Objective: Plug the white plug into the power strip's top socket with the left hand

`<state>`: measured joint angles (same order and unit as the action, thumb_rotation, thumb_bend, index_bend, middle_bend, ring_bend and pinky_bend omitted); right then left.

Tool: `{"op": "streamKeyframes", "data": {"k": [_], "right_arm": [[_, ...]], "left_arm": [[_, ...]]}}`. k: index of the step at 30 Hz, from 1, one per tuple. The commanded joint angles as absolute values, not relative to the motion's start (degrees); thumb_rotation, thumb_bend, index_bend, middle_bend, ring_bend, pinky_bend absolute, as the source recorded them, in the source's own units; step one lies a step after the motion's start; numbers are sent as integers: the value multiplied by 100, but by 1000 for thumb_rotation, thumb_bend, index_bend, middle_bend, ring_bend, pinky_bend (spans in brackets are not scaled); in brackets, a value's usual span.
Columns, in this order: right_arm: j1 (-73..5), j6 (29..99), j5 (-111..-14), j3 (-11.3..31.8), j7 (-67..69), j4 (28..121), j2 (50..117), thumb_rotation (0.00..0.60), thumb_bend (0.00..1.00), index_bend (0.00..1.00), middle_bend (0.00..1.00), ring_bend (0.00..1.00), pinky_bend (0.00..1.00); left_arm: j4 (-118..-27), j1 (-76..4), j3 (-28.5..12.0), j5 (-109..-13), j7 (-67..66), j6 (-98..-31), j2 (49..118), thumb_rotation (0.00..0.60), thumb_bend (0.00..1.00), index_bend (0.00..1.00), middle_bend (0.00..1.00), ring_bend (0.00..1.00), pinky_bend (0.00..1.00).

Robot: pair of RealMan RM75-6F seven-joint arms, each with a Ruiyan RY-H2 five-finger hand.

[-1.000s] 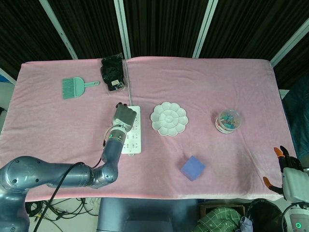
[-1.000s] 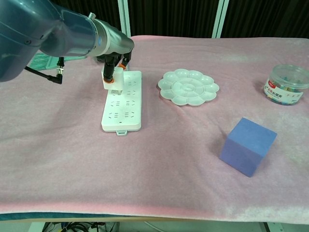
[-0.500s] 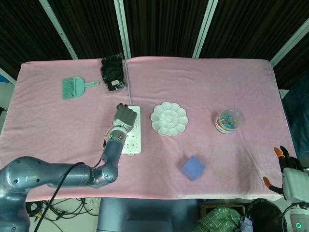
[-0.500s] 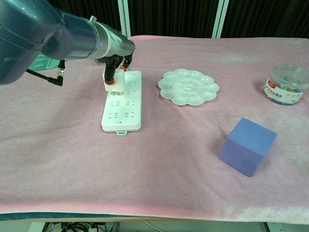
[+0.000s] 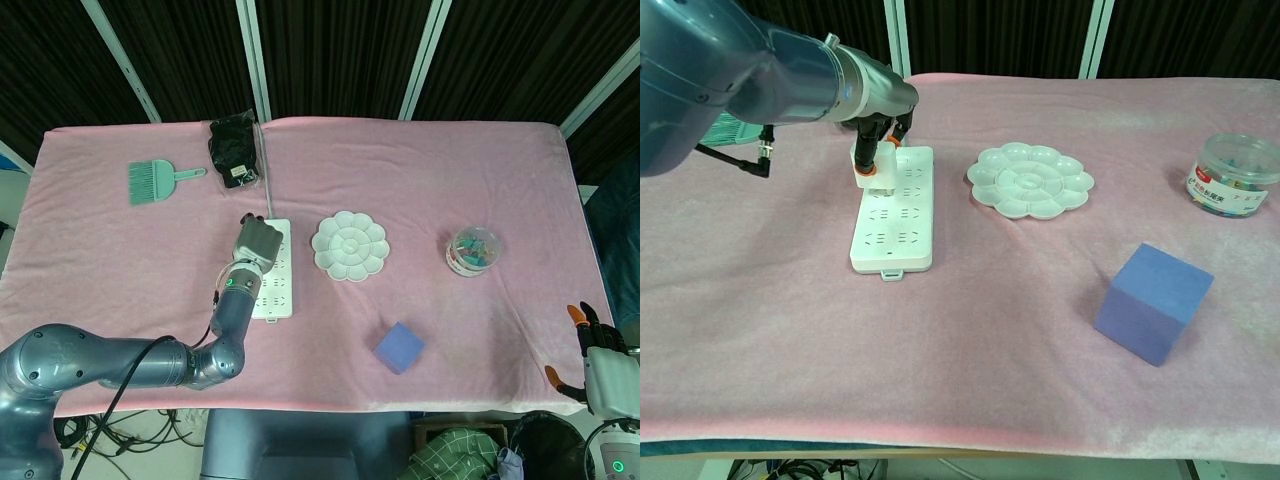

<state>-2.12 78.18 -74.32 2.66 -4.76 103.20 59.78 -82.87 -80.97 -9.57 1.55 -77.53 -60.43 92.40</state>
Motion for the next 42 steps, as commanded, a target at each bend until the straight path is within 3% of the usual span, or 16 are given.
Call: {"op": "streamKeyframes", "data": {"k": [1, 42], "right_arm": [[-211, 7821, -7432, 267, -475, 10324, 5978, 600, 190, 3, 18, 151, 107], [-219, 7795, -7443, 262, -427, 10324, 5969, 600, 190, 3, 18, 151, 106]], "left_arm": [[-8293, -8097, -958, 164, -7761, -6051, 9239, 600, 544, 607, 593, 210, 257], [-7994, -8143, -1010, 248, -7948, -5991, 9544, 600, 544, 607, 593, 210, 257]]}}
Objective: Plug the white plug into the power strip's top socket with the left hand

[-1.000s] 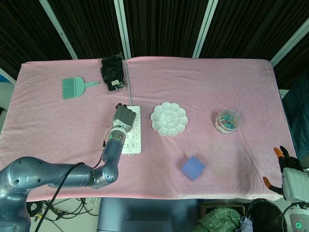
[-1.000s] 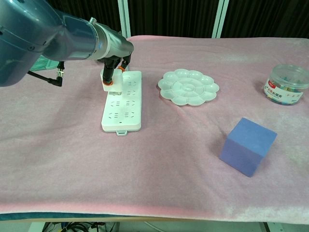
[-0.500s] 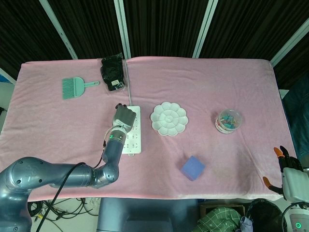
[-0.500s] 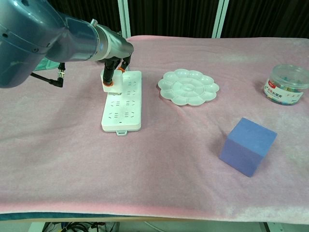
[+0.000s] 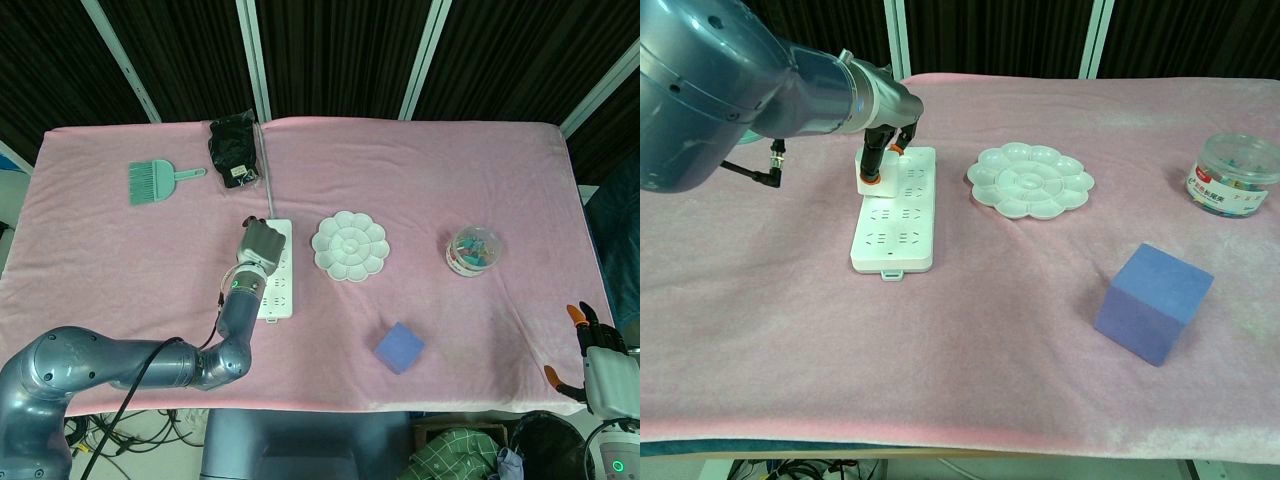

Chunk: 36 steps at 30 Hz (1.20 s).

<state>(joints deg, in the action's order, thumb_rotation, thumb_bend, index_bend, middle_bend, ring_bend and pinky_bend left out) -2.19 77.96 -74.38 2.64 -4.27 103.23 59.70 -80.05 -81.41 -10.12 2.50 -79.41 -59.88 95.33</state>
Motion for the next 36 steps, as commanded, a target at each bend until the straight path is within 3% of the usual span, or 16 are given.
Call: {"op": "streamKeyframes", "data": {"k": [1, 18, 25, 36], "right_arm": [[-219, 7794, -7449, 259, -426, 10327, 5969, 600, 190, 3, 18, 151, 107], [-222, 7773, -7443, 252, -406, 10339, 5958, 600, 190, 4, 18, 151, 106], [-225, 7762, -7443, 248, -404, 10347, 5951, 600, 190, 4, 18, 151, 106], [-228, 7741, -7420, 250, -377, 10360, 5935, 600, 190, 3, 18, 151, 107]], "left_arm": [[-7984, -8139, -1012, 253, -7948, -5989, 9556, 600, 544, 607, 593, 210, 257], [-7779, -8063, -972, 86, -7846, -5757, 9701, 600, 546, 614, 600, 223, 266], [-7742, -8026, -975, -73, -7705, -5621, 9756, 600, 548, 626, 616, 255, 353], [-7648, -8031, -904, -211, -7648, -5575, 9854, 600, 551, 636, 626, 263, 364]]}}
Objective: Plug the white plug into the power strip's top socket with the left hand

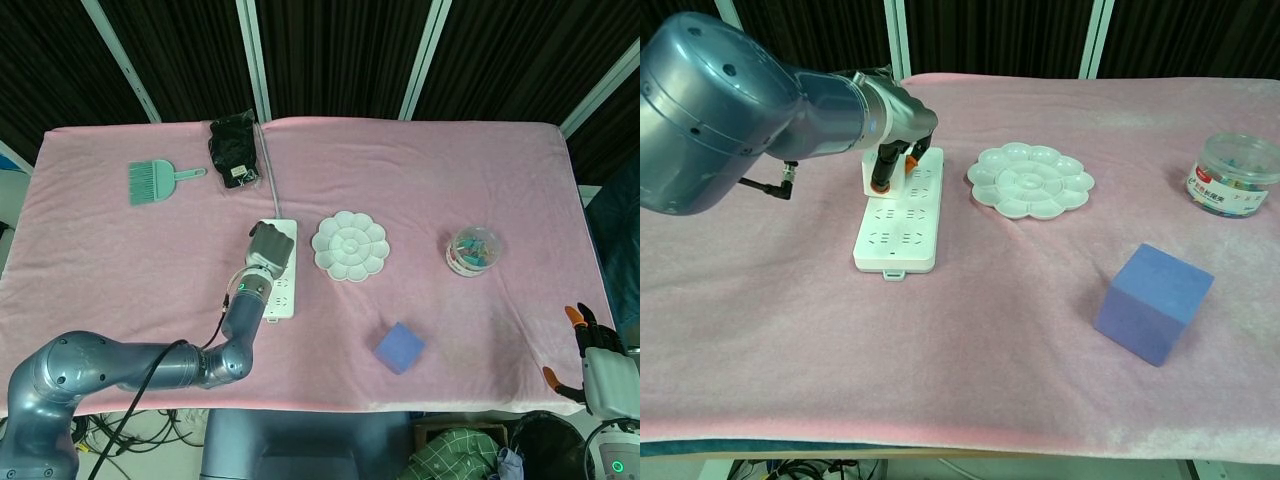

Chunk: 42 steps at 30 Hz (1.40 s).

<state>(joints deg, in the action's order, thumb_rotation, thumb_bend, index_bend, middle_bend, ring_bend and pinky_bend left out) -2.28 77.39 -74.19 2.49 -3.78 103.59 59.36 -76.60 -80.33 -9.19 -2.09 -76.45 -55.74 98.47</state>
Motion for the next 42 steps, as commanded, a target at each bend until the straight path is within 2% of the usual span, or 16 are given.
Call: {"op": "streamKeyframes", "data": {"k": [1, 27, 31, 33, 35, 37, 40, 42], "right_arm": [[-228, 7740, -7422, 249, -377, 10361, 5935, 600, 190, 3, 18, 151, 107], [-231, 7736, -7407, 251, -370, 10362, 5935, 600, 190, 4, 18, 151, 109], [-233, 7729, -7407, 248, -369, 10361, 5938, 600, 191, 3, 18, 151, 108], [-236, 7723, -7408, 246, -376, 10362, 5937, 600, 191, 3, 18, 151, 109], [-236, 7728, -7414, 245, -384, 10365, 5939, 600, 191, 3, 18, 151, 109], [-235, 7730, -7413, 242, -396, 10368, 5941, 600, 191, 3, 18, 151, 108], [-237, 7724, -7391, 245, -411, 10372, 5941, 600, 191, 3, 18, 151, 109], [-239, 7716, -7372, 249, -413, 10375, 5942, 600, 191, 3, 18, 151, 109]], "left_arm": [[-7639, -8029, -896, -209, -7650, -5575, 9858, 600, 551, 636, 626, 263, 366], [-7363, -7978, -772, -398, -7551, -5443, 10006, 600, 546, 635, 623, 268, 377], [-7395, -7956, -830, -559, -7424, -5521, 9974, 600, 439, 492, 520, 199, 325], [-7459, -7935, -861, -628, -7357, -5576, 9932, 600, 349, 410, 421, 135, 257], [-7522, -7920, -876, -648, -7330, -5622, 9890, 600, 239, 306, 275, 46, 143], [-7639, -7906, -899, -545, -7346, -5649, 9820, 600, 174, 237, 174, 6, 63], [-7826, -7919, -937, -308, -7439, -5689, 9688, 600, 139, 168, 53, 0, 11], [-7933, -7923, -974, -227, -7450, -5728, 9613, 600, 135, 145, 15, 0, 3]]}}
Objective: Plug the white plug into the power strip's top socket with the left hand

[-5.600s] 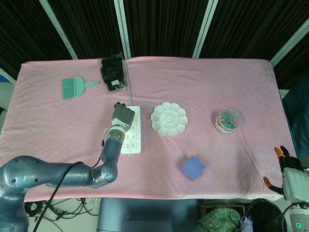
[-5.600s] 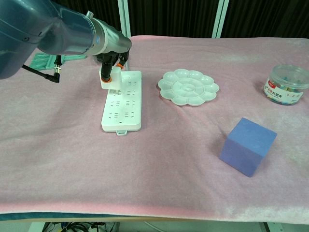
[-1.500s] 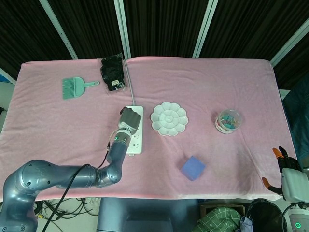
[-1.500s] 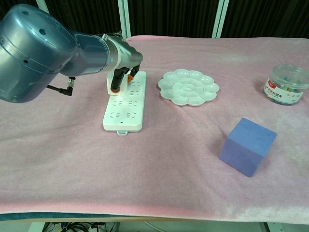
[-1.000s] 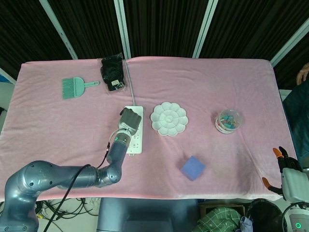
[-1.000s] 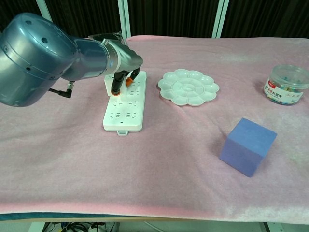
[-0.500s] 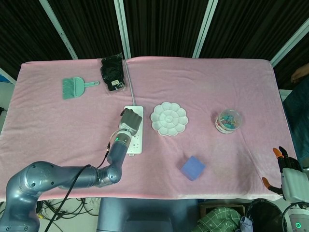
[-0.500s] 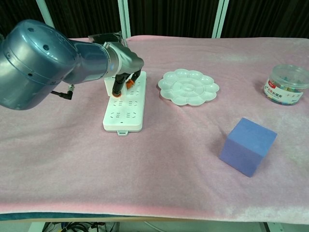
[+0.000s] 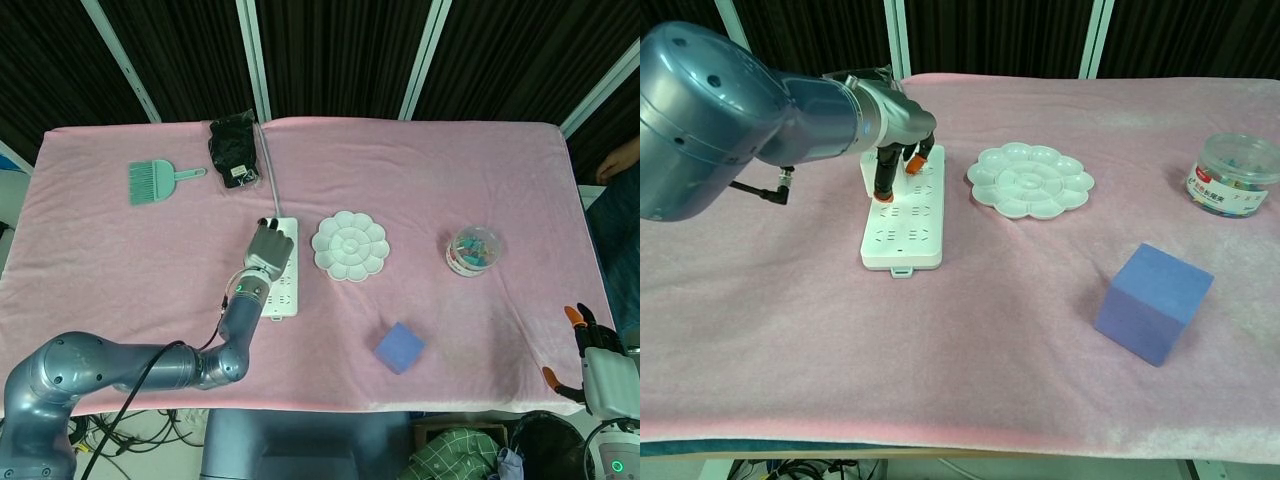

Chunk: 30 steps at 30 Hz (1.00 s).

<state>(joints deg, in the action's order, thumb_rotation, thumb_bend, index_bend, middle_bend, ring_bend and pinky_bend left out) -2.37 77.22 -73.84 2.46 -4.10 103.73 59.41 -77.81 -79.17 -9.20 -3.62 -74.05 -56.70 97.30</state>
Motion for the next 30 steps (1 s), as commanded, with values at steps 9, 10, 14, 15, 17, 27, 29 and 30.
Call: {"op": "streamKeyframes", "data": {"k": [9, 10, 14, 15, 17, 27, 29, 30], "right_arm": [[-245, 7686, -7323, 249, -428, 10396, 5926, 600, 192, 3, 20, 151, 109], [-244, 7694, -7321, 254, -427, 10397, 5926, 600, 191, 3, 20, 151, 109], [-233, 7746, -7343, 263, -443, 10386, 5938, 600, 192, 2, 20, 151, 109], [-231, 7756, -7347, 263, -457, 10381, 5942, 600, 192, 2, 20, 151, 108], [-230, 7774, -7355, 264, -484, 10377, 5955, 600, 192, 2, 20, 151, 109], [-227, 7829, -7369, 275, -578, 10345, 5992, 600, 191, 2, 20, 151, 109], [-235, 7825, -7369, 276, -602, 10339, 6004, 600, 191, 2, 20, 151, 109], [-238, 7827, -7379, 275, -616, 10335, 6007, 600, 191, 2, 20, 151, 109]], "left_arm": [[-8932, -7867, -1103, -444, -7337, -6298, 8903, 600, 132, 118, 0, 0, 5], [-9244, -7797, -1114, -670, -7221, -6503, 8700, 600, 133, 118, 1, 0, 15], [-10483, -7272, -928, -1537, -6629, -7025, 7863, 600, 138, 114, 4, 0, 47], [-10787, -7089, -806, -1800, -6461, -7113, 7629, 600, 138, 114, 5, 0, 47], [-11438, -6553, -429, -2592, -5953, -7353, 7064, 600, 138, 115, 7, 0, 48], [-11518, -3462, 1677, -6603, -2185, -8854, 5410, 600, 141, 138, 9, 0, 48], [-11071, -2969, 1886, -7092, -1561, -9187, 5371, 600, 144, 143, 12, 0, 47], [-10918, -2790, 1936, -7246, -1327, -9314, 5391, 600, 146, 146, 16, 0, 47]]}}
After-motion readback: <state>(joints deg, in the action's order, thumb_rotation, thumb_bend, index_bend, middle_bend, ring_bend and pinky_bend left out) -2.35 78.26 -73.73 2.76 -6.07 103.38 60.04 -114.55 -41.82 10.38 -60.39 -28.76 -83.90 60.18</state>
